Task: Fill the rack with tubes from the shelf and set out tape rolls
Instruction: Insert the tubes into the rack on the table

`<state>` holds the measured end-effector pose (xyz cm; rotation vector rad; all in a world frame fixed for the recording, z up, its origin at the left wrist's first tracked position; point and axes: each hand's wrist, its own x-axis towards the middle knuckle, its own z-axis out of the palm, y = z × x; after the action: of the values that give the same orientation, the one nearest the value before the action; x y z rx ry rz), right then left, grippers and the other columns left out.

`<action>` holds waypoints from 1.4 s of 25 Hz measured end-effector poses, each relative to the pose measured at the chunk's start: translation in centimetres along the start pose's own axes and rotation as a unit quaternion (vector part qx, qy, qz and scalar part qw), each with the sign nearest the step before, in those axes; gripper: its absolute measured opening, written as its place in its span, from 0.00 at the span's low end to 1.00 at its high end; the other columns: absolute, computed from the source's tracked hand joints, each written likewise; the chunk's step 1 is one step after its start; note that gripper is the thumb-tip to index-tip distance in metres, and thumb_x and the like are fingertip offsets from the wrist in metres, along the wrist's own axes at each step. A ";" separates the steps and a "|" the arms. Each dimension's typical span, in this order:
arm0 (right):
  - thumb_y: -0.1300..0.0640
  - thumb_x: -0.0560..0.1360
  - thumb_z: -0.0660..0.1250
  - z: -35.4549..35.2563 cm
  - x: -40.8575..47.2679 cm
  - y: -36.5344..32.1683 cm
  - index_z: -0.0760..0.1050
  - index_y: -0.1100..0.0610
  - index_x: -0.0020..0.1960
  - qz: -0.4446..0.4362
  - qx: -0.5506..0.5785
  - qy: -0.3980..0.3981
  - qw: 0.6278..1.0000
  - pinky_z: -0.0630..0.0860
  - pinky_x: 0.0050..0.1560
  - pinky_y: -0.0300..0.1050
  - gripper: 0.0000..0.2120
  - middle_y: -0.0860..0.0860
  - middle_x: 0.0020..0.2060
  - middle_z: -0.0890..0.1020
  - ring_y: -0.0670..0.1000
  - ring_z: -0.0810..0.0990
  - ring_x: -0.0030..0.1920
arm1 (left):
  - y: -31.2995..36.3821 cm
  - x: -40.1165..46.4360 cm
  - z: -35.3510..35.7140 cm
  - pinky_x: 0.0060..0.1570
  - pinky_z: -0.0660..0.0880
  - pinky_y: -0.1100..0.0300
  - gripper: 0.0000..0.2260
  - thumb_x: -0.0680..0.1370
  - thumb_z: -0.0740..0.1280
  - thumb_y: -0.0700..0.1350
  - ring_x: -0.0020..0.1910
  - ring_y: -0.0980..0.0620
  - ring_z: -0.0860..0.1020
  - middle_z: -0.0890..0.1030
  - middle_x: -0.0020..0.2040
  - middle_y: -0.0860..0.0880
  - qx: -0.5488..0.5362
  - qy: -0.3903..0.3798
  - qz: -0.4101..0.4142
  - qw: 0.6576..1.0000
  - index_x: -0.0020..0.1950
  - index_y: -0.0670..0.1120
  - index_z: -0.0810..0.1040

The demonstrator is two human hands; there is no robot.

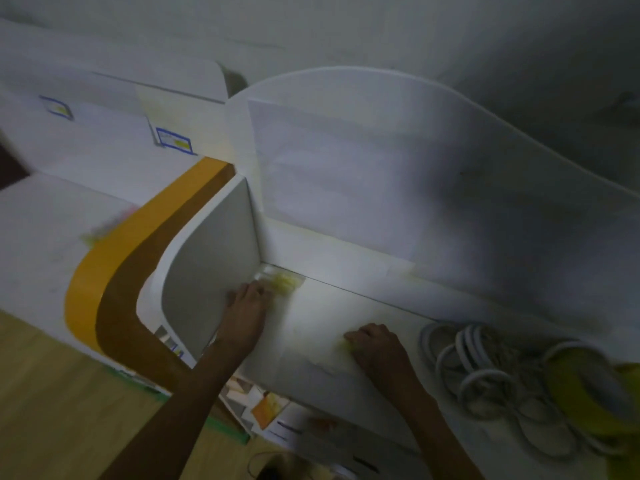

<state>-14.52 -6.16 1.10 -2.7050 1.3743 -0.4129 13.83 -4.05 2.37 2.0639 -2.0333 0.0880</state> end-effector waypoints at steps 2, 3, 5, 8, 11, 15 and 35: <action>0.50 0.69 0.58 -0.3 0.2 0.0 0.81 0.49 0.48 0.008 0.009 0.004 1.000 0.76 0.31 0.45 0.14 0.50 0.40 0.81 0.54 0.79 0.36 | -0.4 0.1 0.2 0.41 0.75 0.46 0.10 0.65 0.72 0.34 0.41 0.38 0.77 0.78 0.44 0.41 -0.009 0.013 0.000 1.000 0.44 0.44 0.81; 0.50 0.70 0.58 -0.2 0.4 0.0 0.81 0.49 0.48 0.011 0.008 0.003 1.000 0.76 0.32 0.45 0.15 0.50 0.40 0.81 0.54 0.79 0.37 | -0.8 0.2 0.6 0.43 0.75 0.46 0.11 0.65 0.74 0.33 0.42 0.39 0.78 0.79 0.44 0.41 -0.021 0.019 0.002 1.000 0.44 0.44 0.81; 0.49 0.71 0.57 -0.1 0.8 0.1 0.80 0.49 0.50 0.015 0.003 -0.006 1.000 0.75 0.33 0.45 0.15 0.50 0.42 0.81 0.54 0.79 0.38 | -1.5 0.2 1.4 0.48 0.74 0.49 0.16 0.63 0.76 0.32 0.44 0.41 0.79 0.80 0.46 0.43 -0.041 0.030 0.022 0.998 0.47 0.44 0.80; 0.48 0.72 0.57 0.0 1.3 0.1 0.80 0.48 0.51 0.054 0.040 0.013 0.998 0.75 0.38 0.45 0.15 0.49 0.44 0.81 0.53 0.78 0.42 | -1.9 0.5 1.4 0.47 0.72 0.51 0.17 0.66 0.70 0.35 0.44 0.42 0.76 0.78 0.47 0.45 -0.054 0.032 0.052 0.997 0.52 0.47 0.76; 0.47 0.73 0.57 0.0 1.5 -0.1 0.81 0.49 0.54 0.089 0.089 0.026 0.992 0.76 0.43 0.47 0.18 0.49 0.46 0.80 0.52 0.78 0.45 | -1.7 0.9 0.6 0.40 0.75 0.52 0.13 0.73 0.62 0.42 0.43 0.42 0.76 0.78 0.49 0.45 -0.047 0.016 0.058 0.997 0.57 0.48 0.75; 0.46 0.74 0.58 0.1 1.4 -1.2 0.79 0.50 0.57 0.116 0.133 0.055 0.983 0.76 0.49 0.47 0.18 0.49 0.49 0.80 0.50 0.74 0.49 | -1.6 0.7 -0.9 0.43 0.77 0.49 0.19 0.79 0.51 0.52 0.50 0.44 0.77 0.77 0.56 0.45 -0.181 0.000 0.022 0.983 0.65 0.47 0.72; 0.62 0.74 0.71 -6.3 2.8 -13.3 0.70 0.40 0.66 0.120 0.569 0.048 0.812 0.79 0.43 0.47 0.27 0.52 0.41 0.83 0.54 0.83 0.41 | -1.1 -10.8 -11.4 0.36 0.81 0.59 0.25 0.77 0.69 0.39 0.47 0.55 0.81 0.76 0.53 0.55 -0.491 0.124 -0.082 0.858 0.72 0.52 0.68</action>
<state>-4.28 -0.15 10.21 -1.5131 0.9442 -0.9598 16.10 8.99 10.98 1.4265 -1.2828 -0.5664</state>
